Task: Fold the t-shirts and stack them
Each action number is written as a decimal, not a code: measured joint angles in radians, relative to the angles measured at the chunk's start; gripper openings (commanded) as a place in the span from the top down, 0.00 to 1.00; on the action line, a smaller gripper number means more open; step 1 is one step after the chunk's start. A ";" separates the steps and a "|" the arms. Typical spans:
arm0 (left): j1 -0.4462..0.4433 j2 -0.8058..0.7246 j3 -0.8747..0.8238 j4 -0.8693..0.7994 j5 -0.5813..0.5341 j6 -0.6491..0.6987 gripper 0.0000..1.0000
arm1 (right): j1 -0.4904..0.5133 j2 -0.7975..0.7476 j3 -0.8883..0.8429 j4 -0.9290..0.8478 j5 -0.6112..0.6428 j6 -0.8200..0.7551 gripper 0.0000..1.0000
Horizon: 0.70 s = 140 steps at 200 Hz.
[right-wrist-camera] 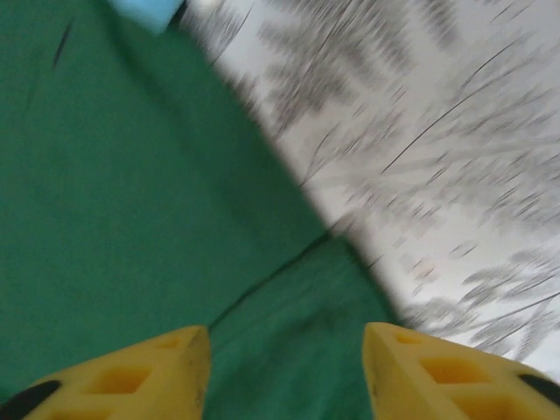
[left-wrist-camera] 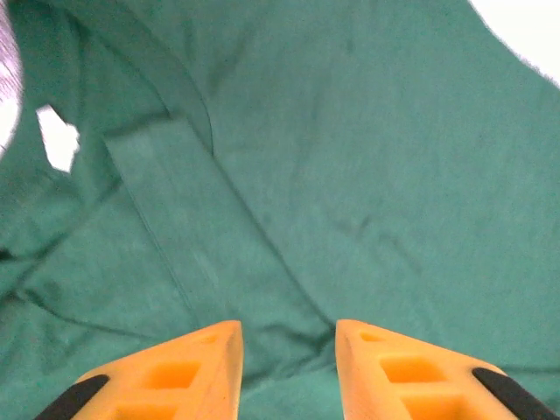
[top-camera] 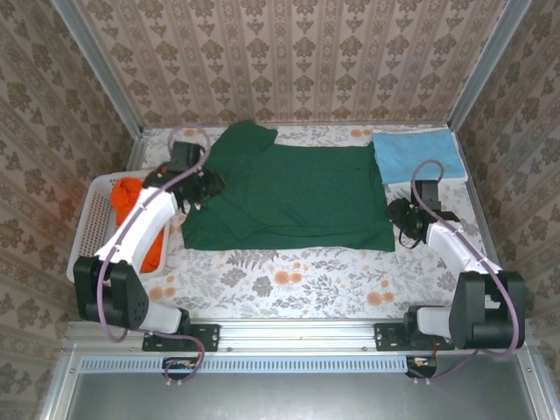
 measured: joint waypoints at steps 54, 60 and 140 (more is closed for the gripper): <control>-0.037 0.004 -0.245 0.072 -0.016 -0.002 0.68 | 0.113 0.086 -0.060 0.034 -0.082 0.024 0.76; -0.036 0.016 -0.257 0.082 -0.024 -0.002 0.68 | 0.117 0.097 -0.062 0.036 -0.082 0.027 0.76; 0.052 0.091 -0.381 0.190 -0.114 -0.018 0.64 | 0.121 0.155 -0.031 -0.052 0.024 0.103 0.68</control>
